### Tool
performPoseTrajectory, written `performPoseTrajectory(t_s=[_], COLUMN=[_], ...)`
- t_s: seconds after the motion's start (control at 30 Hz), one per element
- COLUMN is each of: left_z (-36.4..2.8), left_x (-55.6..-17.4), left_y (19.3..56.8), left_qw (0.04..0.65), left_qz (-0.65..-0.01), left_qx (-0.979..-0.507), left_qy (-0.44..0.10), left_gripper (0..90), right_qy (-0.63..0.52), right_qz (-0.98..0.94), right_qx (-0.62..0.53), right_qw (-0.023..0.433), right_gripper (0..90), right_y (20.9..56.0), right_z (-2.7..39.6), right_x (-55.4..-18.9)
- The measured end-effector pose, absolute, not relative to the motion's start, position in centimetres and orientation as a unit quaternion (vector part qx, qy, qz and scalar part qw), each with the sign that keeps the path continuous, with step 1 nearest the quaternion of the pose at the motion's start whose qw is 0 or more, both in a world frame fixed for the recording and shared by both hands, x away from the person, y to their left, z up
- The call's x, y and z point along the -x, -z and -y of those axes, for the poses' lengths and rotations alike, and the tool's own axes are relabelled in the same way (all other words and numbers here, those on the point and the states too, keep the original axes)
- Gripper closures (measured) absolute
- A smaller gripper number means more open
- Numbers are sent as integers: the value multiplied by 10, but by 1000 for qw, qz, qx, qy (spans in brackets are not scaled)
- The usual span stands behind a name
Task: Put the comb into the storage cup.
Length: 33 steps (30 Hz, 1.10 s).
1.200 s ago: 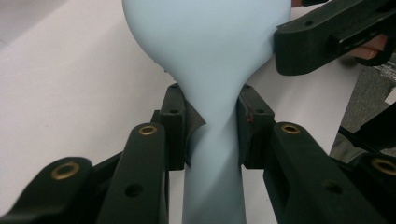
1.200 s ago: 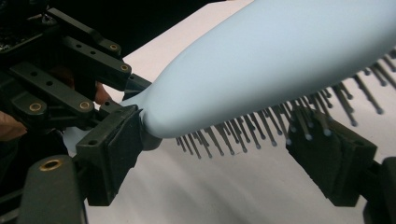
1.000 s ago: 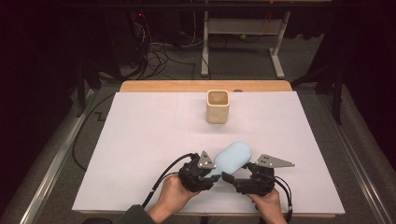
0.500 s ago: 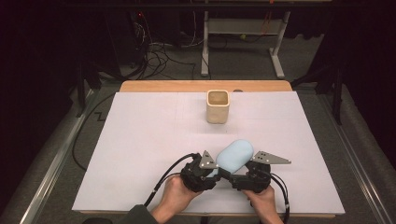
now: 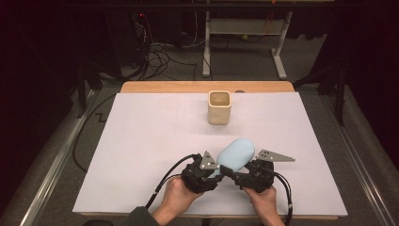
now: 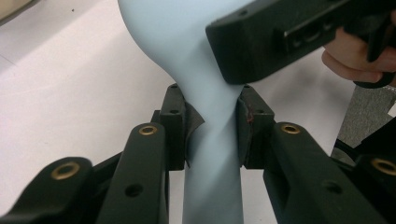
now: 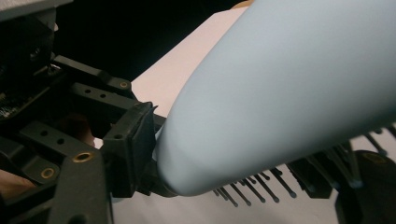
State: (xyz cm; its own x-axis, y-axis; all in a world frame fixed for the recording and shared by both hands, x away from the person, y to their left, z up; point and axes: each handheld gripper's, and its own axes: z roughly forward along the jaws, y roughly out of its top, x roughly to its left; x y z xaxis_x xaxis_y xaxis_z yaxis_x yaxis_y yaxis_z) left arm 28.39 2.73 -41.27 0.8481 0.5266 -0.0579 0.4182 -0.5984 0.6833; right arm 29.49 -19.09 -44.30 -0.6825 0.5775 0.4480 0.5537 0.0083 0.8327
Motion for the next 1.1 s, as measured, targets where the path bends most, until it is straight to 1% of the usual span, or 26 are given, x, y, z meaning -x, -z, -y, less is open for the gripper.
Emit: performPoseTrajectory(t_s=[0.03,0.07,0.1,0.13,0.17,0.2,0.23,0.27,0.3,0.53,0.8,0.87,0.93,0.97,1.0,1.03,1.1], left_z=[-27,-27,-26,-26,-26,-26,-27,-27,-28,-32,-34,-36,-37,-38,-38,-40,-43], left_x=[-284,-284,-284,-284,-284,-284,-283,-283,-283,-282,-283,-284,-284,-284,-285,-285,-285], left_y=[413,413,412,412,412,412,411,411,410,408,409,408,408,407,407,407,407], left_qw=[361,361,360,360,362,362,364,364,361,358,358,361,365,367,370,369,374], left_qz=[-265,-265,-263,-263,-262,-262,-264,-264,-261,-262,-265,-264,-266,-265,-265,-266,-268], left_qx=[-891,-891,-892,-892,-891,-891,-890,-890,-892,-893,-893,-892,-890,-890,-889,-890,-887], left_qy=[-75,-75,-77,-77,-77,-77,-78,-78,-80,-79,-68,-60,-56,-53,-48,-47,-43], left_gripper=[692,692,692,692,692,692,692,692,692,693,689,671,625,625,595,537,509], right_qy=[-582,-582,-586,-586,-588,-588,-590,-590,-591,-591,-590,-589,-590,-590,-591,-591,-591], right_qz=[-708,-708,-706,-706,-705,-705,-706,-706,-708,-710,-708,-708,-708,-708,-708,-707,-707], right_qx=[-400,-400,-399,-399,-396,-396,-391,-391,-386,-380,-385,-386,-384,-384,-383,-383,-384], right_qw=[6,6,4,4,1,1,-2,-2,-7,-30,-53,-56,-58,-58,-58,-58,-56], right_gripper=[368,368,400,400,438,438,465,465,486,538,559,561,564,564,564,565,565], right_y=[442,442,440,440,437,437,434,434,433,430,430,430,429,429,429,428,427], right_z=[192,192,193,193,193,193,193,193,192,188,187,186,186,186,187,188,189], right_x=[-295,-295,-295,-295,-295,-295,-296,-296,-296,-298,-299,-299,-299,-299,-299,-299,-300])
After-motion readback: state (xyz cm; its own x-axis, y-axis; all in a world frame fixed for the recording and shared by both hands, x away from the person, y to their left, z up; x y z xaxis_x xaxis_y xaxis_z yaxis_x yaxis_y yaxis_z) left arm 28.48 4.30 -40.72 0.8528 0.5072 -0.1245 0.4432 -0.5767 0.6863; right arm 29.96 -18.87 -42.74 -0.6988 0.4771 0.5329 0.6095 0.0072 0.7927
